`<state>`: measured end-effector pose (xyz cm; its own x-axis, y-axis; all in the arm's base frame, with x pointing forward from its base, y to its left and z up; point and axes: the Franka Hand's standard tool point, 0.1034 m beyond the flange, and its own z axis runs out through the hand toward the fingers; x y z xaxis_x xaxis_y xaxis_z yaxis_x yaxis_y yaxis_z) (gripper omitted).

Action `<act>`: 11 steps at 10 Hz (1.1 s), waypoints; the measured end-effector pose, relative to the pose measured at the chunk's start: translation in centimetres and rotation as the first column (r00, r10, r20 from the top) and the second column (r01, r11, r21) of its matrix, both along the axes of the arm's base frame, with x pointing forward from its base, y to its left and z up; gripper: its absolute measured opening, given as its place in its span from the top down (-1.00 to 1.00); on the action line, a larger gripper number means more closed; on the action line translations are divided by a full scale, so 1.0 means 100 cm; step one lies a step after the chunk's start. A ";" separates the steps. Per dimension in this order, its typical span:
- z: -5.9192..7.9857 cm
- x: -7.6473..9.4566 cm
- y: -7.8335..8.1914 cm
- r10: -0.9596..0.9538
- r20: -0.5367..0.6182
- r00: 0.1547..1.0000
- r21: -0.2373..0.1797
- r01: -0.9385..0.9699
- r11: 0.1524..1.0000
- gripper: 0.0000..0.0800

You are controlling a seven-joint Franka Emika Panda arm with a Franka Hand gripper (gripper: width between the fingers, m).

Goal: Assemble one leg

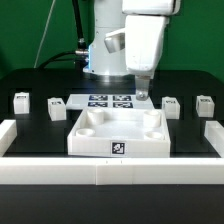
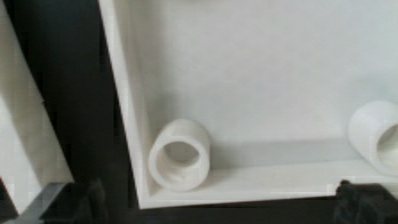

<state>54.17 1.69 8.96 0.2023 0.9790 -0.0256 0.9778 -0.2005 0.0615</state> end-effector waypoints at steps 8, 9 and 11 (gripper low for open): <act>-0.020 -0.030 0.006 0.016 -0.026 1.000 0.011 -0.016 1.000 -0.63; -0.030 -0.047 0.008 0.025 -0.043 0.999 0.015 -0.024 1.000 -0.63; -0.040 -0.062 0.009 0.027 -0.053 0.998 0.022 -0.026 0.999 -0.63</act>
Offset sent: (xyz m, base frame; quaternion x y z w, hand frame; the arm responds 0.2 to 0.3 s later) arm 0.0000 0.0000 0.0000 0.0000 0.0000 0.0000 1.0000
